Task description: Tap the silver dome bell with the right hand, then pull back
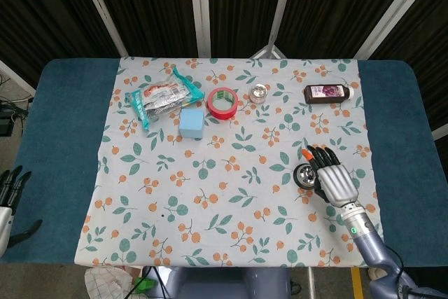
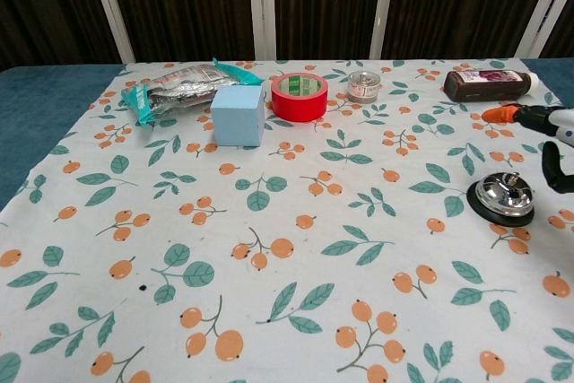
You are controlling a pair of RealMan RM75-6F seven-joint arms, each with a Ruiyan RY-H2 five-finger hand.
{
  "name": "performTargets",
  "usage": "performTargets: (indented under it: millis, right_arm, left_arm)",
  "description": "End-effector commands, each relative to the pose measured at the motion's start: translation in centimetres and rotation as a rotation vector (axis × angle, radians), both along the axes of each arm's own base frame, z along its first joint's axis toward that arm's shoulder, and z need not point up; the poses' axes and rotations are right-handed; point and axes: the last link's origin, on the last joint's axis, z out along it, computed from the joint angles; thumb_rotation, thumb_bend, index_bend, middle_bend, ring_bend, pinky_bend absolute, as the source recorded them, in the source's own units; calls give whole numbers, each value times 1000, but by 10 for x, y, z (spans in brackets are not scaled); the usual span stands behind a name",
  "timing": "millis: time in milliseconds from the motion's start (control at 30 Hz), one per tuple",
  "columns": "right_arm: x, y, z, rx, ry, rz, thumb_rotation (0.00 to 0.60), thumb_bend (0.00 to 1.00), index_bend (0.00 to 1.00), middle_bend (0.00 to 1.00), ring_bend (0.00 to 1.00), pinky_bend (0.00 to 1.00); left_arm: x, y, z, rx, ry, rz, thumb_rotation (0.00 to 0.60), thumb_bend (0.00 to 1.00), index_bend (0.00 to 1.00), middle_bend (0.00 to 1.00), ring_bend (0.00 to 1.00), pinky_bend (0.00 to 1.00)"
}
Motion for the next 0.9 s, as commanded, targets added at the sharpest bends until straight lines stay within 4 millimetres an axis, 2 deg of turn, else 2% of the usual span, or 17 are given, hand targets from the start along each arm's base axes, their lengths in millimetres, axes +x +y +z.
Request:
performTargets:
  millis: [33, 167, 400, 900]
  right_arm:
    - [-2, -14, -16, 9, -29, -21, 600, 1000, 0, 0, 0, 0]
    - [-9, -21, -27, 17, -30, -30, 600, 1000, 0, 0, 0, 0]
    - [-16, -23, -43, 41, -36, -39, 600, 1000, 0, 0, 0, 0]
    - [-22, -23, -53, 60, -29, -51, 600, 1000, 0, 0, 0, 0]
  left_arm:
    - [0, 0, -1, -2, 5, 3, 600, 268, 76, 0, 0, 90]
    - [0, 0, -1, 5, 8, 6, 600, 268, 77, 0, 0, 90]
    - [0, 2, -4, 0, 17, 16, 600, 267, 78, 0, 0, 90]
    - [0, 6, -8, -16, 29, 24, 600, 268, 85, 0, 0, 90]
